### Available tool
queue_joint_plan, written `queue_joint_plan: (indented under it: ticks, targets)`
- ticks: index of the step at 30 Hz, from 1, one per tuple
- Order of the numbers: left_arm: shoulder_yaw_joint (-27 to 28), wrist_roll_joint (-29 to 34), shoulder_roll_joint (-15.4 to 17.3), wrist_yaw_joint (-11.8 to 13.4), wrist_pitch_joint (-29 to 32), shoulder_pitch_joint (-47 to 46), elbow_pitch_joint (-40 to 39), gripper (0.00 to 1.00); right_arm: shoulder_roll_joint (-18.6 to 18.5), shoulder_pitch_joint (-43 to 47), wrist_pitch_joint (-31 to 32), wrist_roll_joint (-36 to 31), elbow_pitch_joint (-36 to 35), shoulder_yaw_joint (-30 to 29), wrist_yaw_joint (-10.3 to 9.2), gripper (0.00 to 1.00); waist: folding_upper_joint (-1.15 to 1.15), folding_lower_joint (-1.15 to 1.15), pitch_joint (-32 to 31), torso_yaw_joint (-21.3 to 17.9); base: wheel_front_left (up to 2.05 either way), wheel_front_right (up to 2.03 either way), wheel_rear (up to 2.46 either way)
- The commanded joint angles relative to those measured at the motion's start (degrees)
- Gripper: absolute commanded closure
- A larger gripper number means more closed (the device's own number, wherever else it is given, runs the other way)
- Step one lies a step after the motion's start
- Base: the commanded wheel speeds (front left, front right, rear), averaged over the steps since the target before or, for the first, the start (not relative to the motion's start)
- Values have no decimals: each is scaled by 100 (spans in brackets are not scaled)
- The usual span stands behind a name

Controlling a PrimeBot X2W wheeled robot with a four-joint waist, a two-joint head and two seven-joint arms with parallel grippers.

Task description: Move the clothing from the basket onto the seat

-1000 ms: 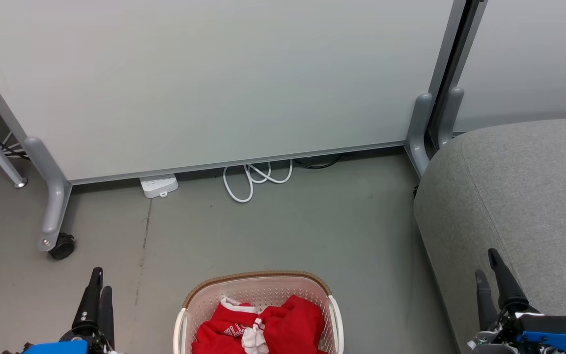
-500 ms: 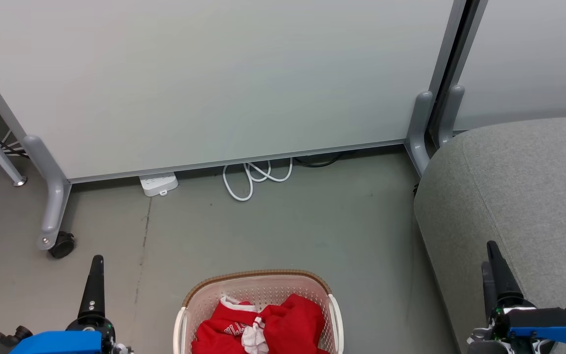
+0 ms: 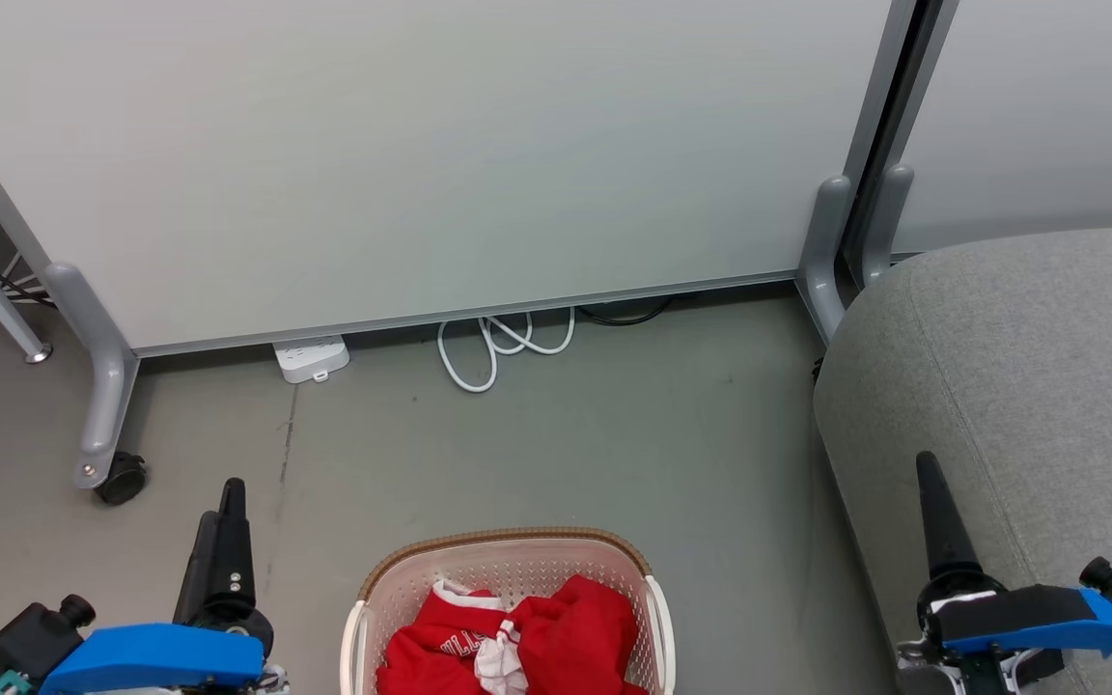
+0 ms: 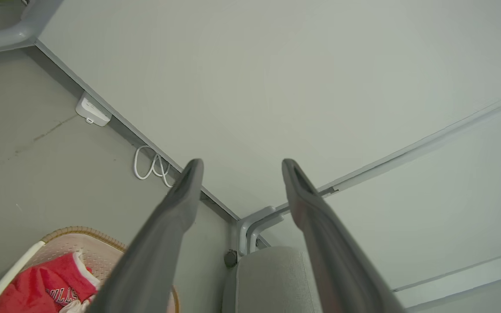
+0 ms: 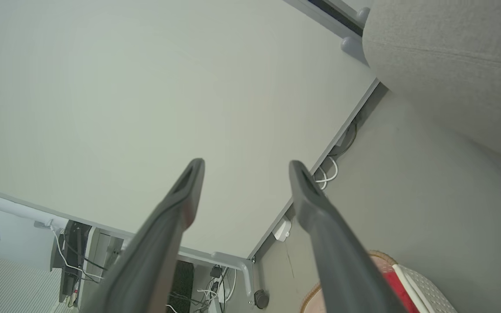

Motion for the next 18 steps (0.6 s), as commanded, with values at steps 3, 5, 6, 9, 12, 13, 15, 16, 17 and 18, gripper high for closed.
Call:
queue_joint_plan:
  ticks: [3,5,6,9,12,13,15,16,17,18]
  targets:
    - [-117,567,65,20,-117,-169,-81,0,-20,-140,-125,-522,-117,124,0,0,0,-1,0,-3,0,0,0]
    - [-167,778,66,29,-159,-172,-66,0,-20,-131,-166,-714,-112,164,0,0,0,-1,0,-4,0,0,0]
    - [-186,868,67,35,-178,-173,-59,0,-21,-127,-187,-811,-108,182,0,0,0,-1,1,-5,0,0,0]
    - [-248,1169,70,46,-235,-187,-37,0,-21,-118,-243,-1081,-79,234,0,0,0,-1,4,-3,0,0,0]
    - [-305,1438,74,56,-293,-200,-8,0,-22,-115,-302,-1324,-46,282,0,0,0,-1,7,-2,0,0,0]
    - [-322,1514,74,61,-316,-203,0,0,-23,-115,-320,-1404,-38,296,0,0,0,-1,8,-1,0,0,0]
    - [-358,1691,76,71,-349,-209,19,0,-23,-114,-359,-1563,-21,320,0,0,0,-1,8,0,0,0,0]
    - [-374,1770,76,74,-369,-210,28,0,-23,-113,-376,-1634,-16,331,0,0,0,-1,8,0,0,0,0]
    - [-390,1850,78,77,-386,-215,36,0,-23,-111,-391,-1702,-7,340,0,0,0,-1,8,1,0,0,0]
    - [-405,1929,79,78,-405,-221,41,0,-24,-109,-410,-1774,-2,351,0,0,0,-1,8,1,0,0,0]
